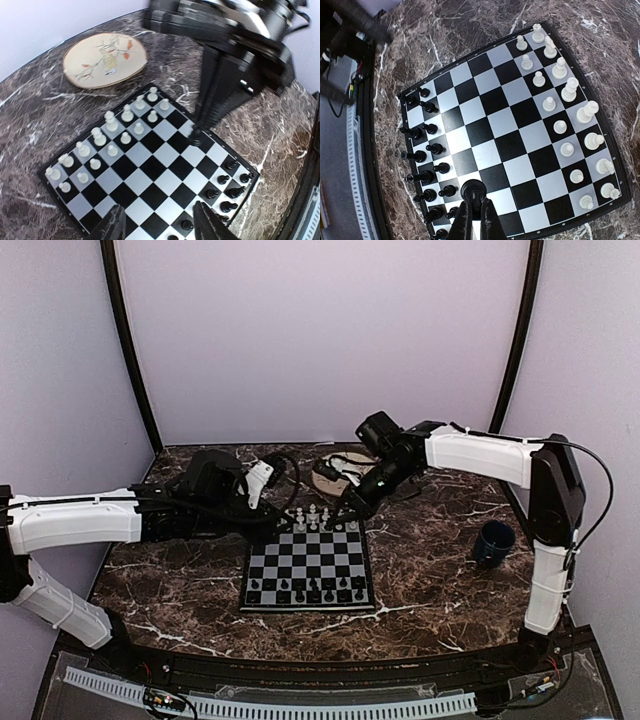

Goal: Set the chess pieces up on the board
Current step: Place the knight on the chessboard.

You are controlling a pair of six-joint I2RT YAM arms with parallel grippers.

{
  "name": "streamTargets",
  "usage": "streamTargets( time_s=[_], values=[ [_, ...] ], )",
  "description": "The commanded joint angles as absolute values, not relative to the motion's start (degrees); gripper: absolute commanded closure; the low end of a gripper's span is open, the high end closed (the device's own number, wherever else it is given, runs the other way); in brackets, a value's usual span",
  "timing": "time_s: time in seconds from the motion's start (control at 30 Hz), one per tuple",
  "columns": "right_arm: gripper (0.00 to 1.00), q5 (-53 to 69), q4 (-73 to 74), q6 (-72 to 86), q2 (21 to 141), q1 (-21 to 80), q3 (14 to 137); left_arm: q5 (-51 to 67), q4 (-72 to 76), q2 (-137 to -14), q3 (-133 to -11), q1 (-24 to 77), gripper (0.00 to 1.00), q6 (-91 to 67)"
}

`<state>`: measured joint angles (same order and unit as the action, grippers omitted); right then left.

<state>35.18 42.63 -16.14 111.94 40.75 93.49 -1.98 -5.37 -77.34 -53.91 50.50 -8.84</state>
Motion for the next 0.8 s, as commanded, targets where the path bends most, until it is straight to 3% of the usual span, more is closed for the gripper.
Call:
streamTargets(
  time_s=[0.0, 0.43, 0.77],
  values=[
    [1.00, 24.6, 42.2, -22.5, 111.6, 45.5, 92.1, -1.7, -7.5, -73.3, -50.1, 45.1, 0.51, -17.1],
    [0.99, 13.0, 38.8, -26.4, 115.1, 56.0, 88.6, -1.9, -6.5, -72.3, -48.1, 43.1, 0.51, -18.9],
    [0.98, 9.8, 39.1, -25.7, 118.2, 56.5, 90.8, -0.7, -4.8, -72.3, -46.3, 43.1, 0.51, -19.4]
  ],
)
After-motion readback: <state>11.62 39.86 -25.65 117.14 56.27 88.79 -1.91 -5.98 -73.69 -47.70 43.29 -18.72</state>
